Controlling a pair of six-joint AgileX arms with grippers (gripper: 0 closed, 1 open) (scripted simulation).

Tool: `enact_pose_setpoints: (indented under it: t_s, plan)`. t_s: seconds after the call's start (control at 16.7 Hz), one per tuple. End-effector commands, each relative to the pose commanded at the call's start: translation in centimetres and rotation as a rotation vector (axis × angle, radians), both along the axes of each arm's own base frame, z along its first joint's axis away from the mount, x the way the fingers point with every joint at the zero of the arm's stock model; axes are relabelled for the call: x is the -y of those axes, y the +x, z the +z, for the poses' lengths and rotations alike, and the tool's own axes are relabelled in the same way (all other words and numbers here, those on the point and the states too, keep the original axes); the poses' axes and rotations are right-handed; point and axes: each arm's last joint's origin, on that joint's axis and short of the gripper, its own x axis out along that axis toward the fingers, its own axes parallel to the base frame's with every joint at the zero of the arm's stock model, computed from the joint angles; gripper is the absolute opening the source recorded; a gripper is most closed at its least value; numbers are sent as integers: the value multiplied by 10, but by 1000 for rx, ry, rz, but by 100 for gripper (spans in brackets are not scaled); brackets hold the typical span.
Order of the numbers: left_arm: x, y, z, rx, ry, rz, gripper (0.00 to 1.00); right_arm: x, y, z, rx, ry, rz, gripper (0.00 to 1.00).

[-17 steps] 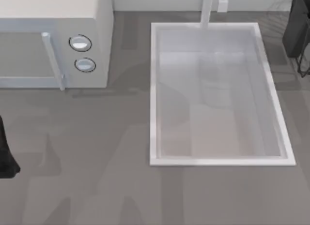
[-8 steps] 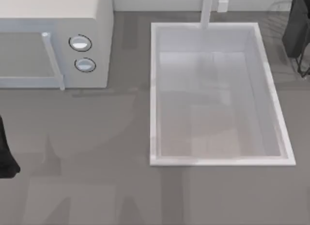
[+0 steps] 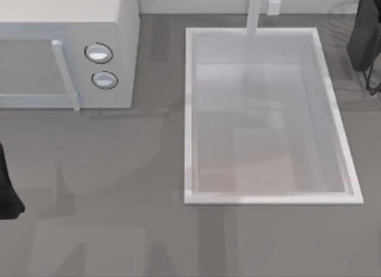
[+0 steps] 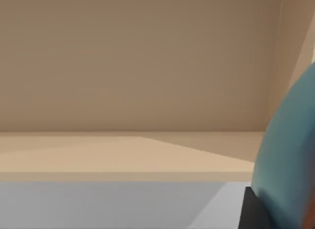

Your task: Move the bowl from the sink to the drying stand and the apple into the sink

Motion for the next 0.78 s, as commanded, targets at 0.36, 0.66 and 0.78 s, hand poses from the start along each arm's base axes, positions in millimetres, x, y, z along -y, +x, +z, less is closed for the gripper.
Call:
enact_pose_setpoints:
  t_s: [0.36, 0.66, 0.78]
  plan:
    - [0, 0, 0, 0, 0, 0, 100, 12, 56, -71, 9, -6, -5, 0]
    - [0, 0, 0, 0, 0, 0, 100, 8, 85, -151, 18, -9, -5, 0]
    - [0, 0, 0, 0, 0, 0, 100, 3, 89, -175, 14, -6, -4, 0]
